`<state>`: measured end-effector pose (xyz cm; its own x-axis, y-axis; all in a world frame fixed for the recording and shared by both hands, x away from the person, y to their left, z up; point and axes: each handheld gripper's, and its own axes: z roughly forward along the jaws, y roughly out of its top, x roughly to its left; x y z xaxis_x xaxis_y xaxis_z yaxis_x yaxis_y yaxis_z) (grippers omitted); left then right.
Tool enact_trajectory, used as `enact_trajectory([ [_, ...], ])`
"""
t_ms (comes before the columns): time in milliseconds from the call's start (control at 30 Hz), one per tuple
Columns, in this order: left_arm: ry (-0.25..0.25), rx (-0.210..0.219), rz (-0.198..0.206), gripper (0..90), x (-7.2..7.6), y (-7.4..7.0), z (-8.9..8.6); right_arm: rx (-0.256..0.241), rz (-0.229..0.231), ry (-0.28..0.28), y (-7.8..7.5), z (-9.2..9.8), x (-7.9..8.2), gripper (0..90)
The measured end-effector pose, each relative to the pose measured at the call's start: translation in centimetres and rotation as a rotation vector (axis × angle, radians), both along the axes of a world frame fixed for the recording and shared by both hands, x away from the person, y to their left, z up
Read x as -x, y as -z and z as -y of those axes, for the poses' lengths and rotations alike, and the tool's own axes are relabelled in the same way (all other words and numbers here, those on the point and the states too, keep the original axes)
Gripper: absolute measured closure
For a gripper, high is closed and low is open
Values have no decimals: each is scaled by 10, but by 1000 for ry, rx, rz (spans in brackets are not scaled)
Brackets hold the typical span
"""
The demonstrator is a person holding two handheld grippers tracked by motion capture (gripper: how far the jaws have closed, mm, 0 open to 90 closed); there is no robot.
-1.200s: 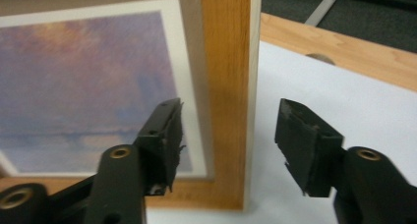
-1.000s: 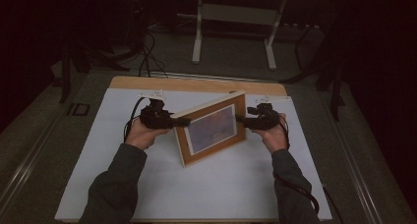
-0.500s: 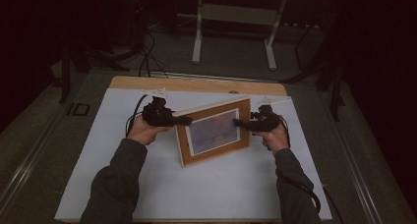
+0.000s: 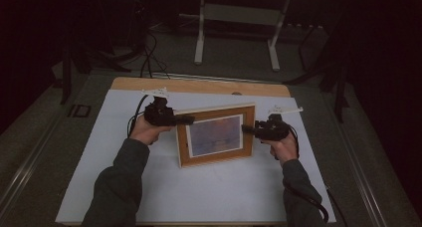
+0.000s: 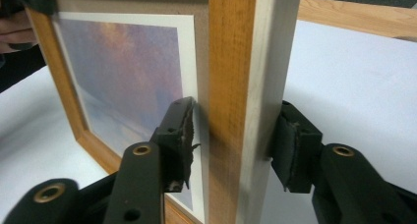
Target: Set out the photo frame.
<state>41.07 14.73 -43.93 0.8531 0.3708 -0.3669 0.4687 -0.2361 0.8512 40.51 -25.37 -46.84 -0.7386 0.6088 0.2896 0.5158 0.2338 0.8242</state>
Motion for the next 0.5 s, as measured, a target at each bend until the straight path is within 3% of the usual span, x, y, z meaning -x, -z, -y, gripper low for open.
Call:
enact_trajectory([
  [167,-26,13,7,668,-2,1,1,-4,10,18,1,2,9,583],
  [267,-14,34,-11,665,-5,2,1,-7,16,38,2,4,15,602],
  [500,-20,28,-5,651,-6,2,2,7,23,53,1,6,22,628],
])
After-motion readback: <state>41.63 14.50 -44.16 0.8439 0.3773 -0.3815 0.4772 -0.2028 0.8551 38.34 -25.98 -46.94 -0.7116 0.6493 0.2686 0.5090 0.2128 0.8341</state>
